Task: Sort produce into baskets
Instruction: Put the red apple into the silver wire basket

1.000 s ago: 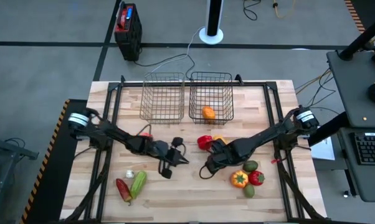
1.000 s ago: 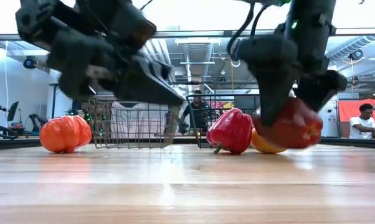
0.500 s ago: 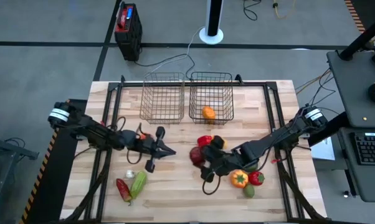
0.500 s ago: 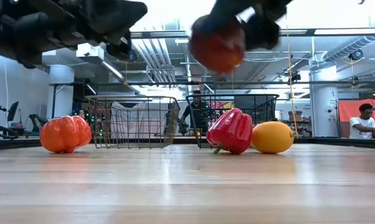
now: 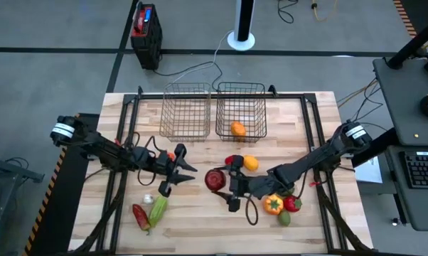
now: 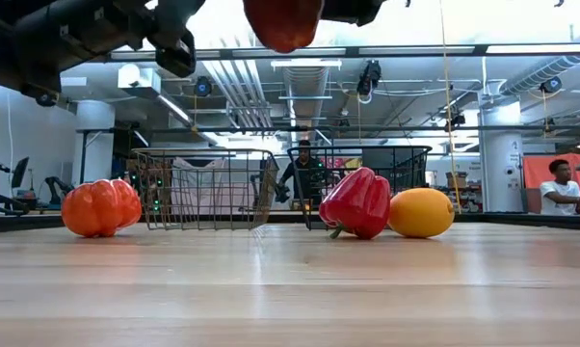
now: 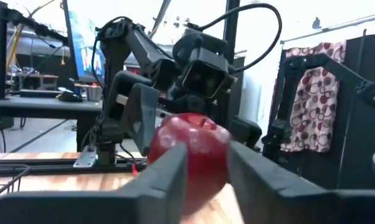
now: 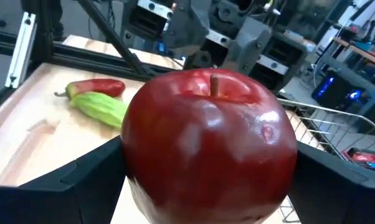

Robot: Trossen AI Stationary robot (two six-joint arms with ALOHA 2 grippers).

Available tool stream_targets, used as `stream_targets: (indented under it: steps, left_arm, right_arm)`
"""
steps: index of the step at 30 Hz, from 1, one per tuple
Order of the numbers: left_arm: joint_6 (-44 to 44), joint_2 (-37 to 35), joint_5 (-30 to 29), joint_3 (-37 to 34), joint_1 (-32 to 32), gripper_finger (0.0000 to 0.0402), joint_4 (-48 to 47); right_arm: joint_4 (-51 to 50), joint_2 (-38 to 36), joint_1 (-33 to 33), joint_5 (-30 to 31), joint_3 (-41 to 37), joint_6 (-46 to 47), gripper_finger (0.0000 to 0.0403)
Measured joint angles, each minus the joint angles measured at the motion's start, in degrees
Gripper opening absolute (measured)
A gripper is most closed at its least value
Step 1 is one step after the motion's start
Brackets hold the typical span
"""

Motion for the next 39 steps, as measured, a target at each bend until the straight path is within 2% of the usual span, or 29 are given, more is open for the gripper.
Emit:
stream_targets:
  steps: [8, 13, 20, 28, 32, 39]
  left_arm:
    - [3.7, 1.9, 0.0, 3.1, -1.1, 0.0295, -0.7]
    - [9.4, 2.4, -0.9, 7.6, -1.6, 0.0354, -9.5]
    - [11.0, 2.5, -2.4, 11.4, -1.6, 0.0355, -18.3]
    - [13.8, 2.8, -3.1, 12.7, -1.9, 0.0347, -21.5]
    - [16.4, 4.4, -6.4, 13.5, -1.9, 0.0347, -21.7]
    - [17.8, 8.0, -6.4, 15.9, -1.9, 0.0347, -21.4]
  right_arm:
    - [3.0, 2.4, -0.2, 0.0, -0.1, -1.6, 0.0359]
    - [2.8, 2.6, -0.4, -0.1, -0.2, -1.2, 0.0359]
    - [2.6, 2.7, -0.4, -0.1, -0.2, -0.4, 0.0359]
    - [2.6, 2.7, -1.2, -0.1, -0.2, -0.1, 0.0359]
    - [2.6, 2.7, -1.5, -0.1, -0.2, 0.0, 0.0359]
    - [2.0, 2.7, -1.6, -0.2, -0.4, 0.2, 0.0359]
